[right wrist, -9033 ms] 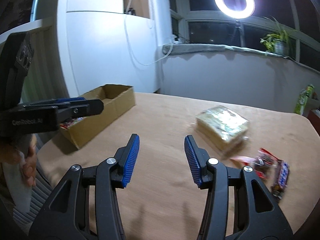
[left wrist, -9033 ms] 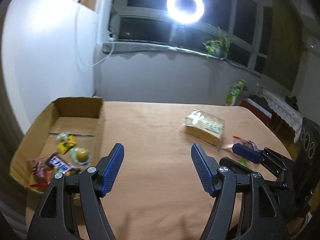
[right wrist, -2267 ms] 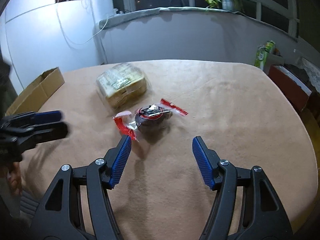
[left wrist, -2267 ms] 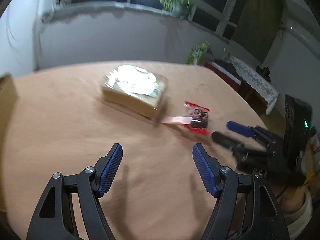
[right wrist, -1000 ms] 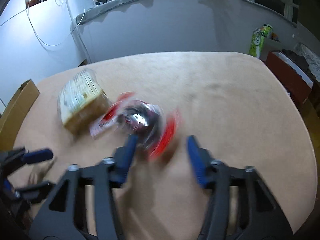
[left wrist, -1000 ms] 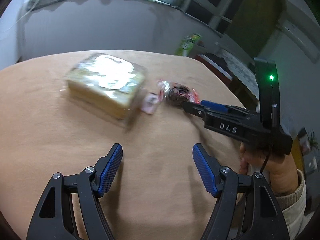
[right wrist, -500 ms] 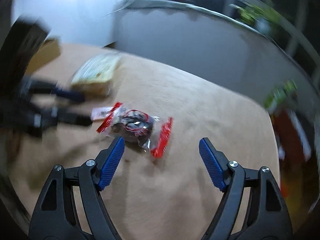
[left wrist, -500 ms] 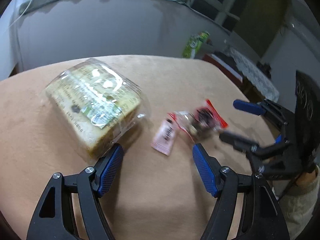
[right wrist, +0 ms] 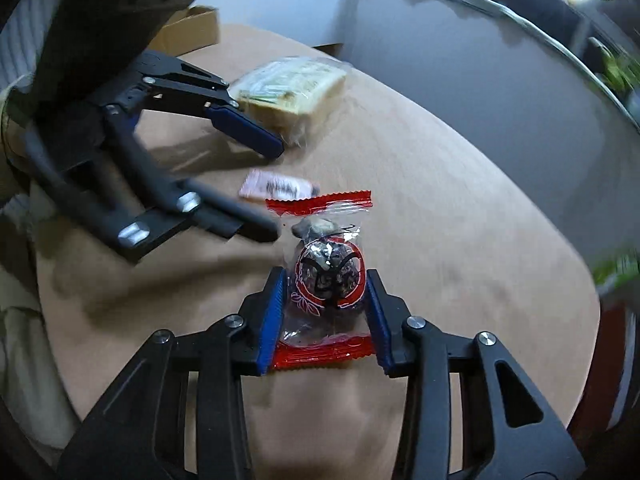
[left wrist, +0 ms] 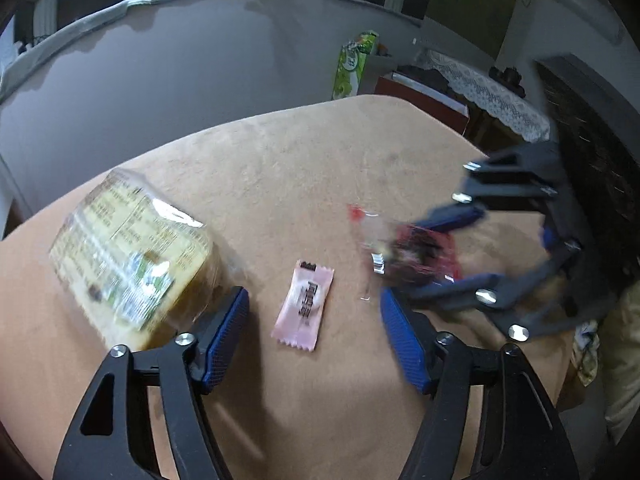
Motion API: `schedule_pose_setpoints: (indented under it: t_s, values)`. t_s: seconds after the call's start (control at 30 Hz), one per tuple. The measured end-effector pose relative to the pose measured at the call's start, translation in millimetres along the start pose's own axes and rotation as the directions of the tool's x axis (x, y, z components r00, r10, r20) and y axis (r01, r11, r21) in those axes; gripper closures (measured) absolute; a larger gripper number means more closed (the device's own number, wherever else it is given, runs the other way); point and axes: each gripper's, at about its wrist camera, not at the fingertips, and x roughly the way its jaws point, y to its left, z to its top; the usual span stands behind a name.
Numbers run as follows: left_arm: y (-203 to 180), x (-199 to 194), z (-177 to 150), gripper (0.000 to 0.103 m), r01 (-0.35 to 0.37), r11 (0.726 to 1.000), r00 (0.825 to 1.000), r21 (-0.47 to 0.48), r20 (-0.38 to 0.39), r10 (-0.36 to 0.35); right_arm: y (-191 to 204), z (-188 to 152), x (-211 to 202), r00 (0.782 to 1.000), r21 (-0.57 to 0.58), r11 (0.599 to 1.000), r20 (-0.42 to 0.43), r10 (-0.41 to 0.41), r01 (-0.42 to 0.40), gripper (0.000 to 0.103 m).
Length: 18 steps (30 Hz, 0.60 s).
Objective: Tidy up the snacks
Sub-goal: 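Grasp the pink candy with the left tool while the right tool grasps the red-wrapped cake, then carry the pink candy and red-wrapped cake toward the cardboard box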
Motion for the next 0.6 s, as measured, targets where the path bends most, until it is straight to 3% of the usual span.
schedule_pose_setpoints:
  t_s: [0.13,0.17,0.23,0.47,0.6]
  values:
    - [-13,12,4,0.059,-0.091,0.993,0.996,0.081,-0.009,0.092,6,-25,-23,0.994,0.201,0.975,0.028,-0.108,0.1,0.063]
    - [-14,13,6,0.071,-0.094,0.992,0.995,0.083,-0.007,0.095,9,-30,-29,0.991,0.236,0.965,0.044,-0.124,0.111,0.063]
    - [-13,17,9,0.084,-0.107,0.992,0.994,0.073,-0.001,0.107,18,-43,-39,0.982,0.322,0.936,0.073,-0.172,0.14,0.063]
    - [-6,4,-2,0.087,-0.094,0.995,0.995,0.035,0.029,0.093,20,-71,-53,0.958,0.531,0.84,0.167,-0.233,0.111,0.063]
    - [3,-25,-13,0.087,-0.041,0.998,0.994,-0.052,0.103,0.046,33,-66,-57,0.94,0.559,0.824,0.226,-0.255,0.089,0.063]
